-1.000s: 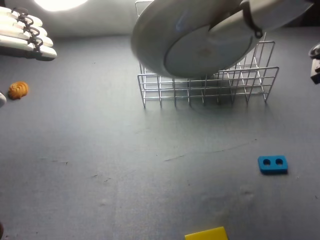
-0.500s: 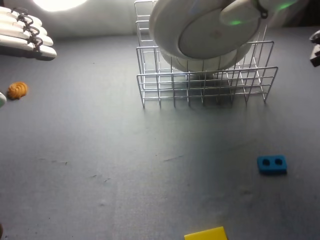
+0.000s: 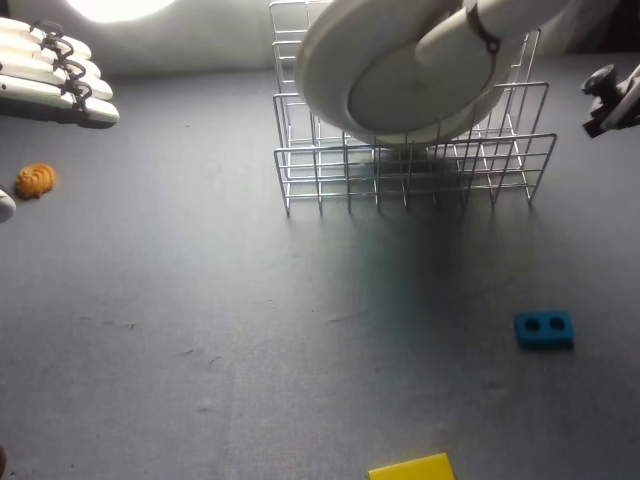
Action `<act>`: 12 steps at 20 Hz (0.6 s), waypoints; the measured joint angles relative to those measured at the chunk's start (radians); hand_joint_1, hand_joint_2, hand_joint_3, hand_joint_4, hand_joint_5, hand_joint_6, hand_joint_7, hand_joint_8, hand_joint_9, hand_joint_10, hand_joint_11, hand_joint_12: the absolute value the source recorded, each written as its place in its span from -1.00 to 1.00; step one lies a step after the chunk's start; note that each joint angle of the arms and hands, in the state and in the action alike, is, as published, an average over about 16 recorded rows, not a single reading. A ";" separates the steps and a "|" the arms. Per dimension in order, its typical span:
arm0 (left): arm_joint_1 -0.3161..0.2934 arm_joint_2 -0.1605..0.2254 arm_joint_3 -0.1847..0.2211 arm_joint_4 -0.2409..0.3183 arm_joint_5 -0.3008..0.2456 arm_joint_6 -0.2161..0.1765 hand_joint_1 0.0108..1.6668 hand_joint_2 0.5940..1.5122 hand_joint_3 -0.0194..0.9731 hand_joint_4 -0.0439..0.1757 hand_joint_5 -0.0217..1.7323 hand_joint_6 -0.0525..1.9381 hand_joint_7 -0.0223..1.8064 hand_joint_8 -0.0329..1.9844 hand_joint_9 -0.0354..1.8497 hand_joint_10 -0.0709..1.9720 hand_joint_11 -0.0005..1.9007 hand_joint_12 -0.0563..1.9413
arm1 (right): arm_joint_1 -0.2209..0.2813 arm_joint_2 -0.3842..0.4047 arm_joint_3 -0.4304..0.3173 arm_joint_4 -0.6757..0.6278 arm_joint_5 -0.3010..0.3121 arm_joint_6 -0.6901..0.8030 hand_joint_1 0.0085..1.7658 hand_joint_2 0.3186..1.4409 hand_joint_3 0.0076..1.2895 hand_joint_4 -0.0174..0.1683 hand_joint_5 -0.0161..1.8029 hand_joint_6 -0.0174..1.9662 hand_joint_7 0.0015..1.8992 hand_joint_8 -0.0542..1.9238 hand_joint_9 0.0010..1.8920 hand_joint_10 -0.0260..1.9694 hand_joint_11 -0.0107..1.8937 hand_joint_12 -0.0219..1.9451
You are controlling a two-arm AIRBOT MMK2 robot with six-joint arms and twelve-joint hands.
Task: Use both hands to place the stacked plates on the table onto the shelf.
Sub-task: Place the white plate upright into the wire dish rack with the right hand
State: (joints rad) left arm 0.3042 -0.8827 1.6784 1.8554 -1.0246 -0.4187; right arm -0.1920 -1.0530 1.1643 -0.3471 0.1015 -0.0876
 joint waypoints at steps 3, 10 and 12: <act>0.000 0.000 -0.003 0.002 -0.002 0.000 -1.00 0.37 -0.93 -0.59 -0.89 -0.93 -0.91 -0.96 -0.93 -0.92 -0.97 -0.93 | -0.027 -0.024 0.026 0.001 0.008 -0.009 0.50 0.04 -0.99 -0.90 0.28 -0.41 0.35 -0.54 0.40 -0.76 0.09 -0.16; 0.000 0.001 -0.006 0.004 -0.004 0.000 -1.00 0.37 -0.93 -0.59 -0.89 -0.93 -0.92 -0.96 -0.93 -0.92 -0.97 -0.93 | -0.085 -0.063 0.070 0.009 0.033 -0.040 0.49 0.04 -0.99 -0.90 0.29 -0.47 0.36 -0.53 0.41 -0.78 0.09 -0.15; 0.000 0.001 -0.006 0.004 -0.004 0.000 -1.00 0.37 -0.93 -0.59 -0.89 -0.93 -0.92 -0.96 -0.93 -0.92 -0.97 -0.93 | -0.099 -0.072 0.079 0.025 0.040 -0.061 0.49 0.04 -0.99 -0.90 0.29 -0.48 0.37 -0.53 0.41 -0.79 0.09 -0.14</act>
State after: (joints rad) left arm 0.3042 -0.8822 1.6720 1.8595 -1.0288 -0.4187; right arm -0.2913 -1.1245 1.2431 -0.3216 0.1413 -0.1489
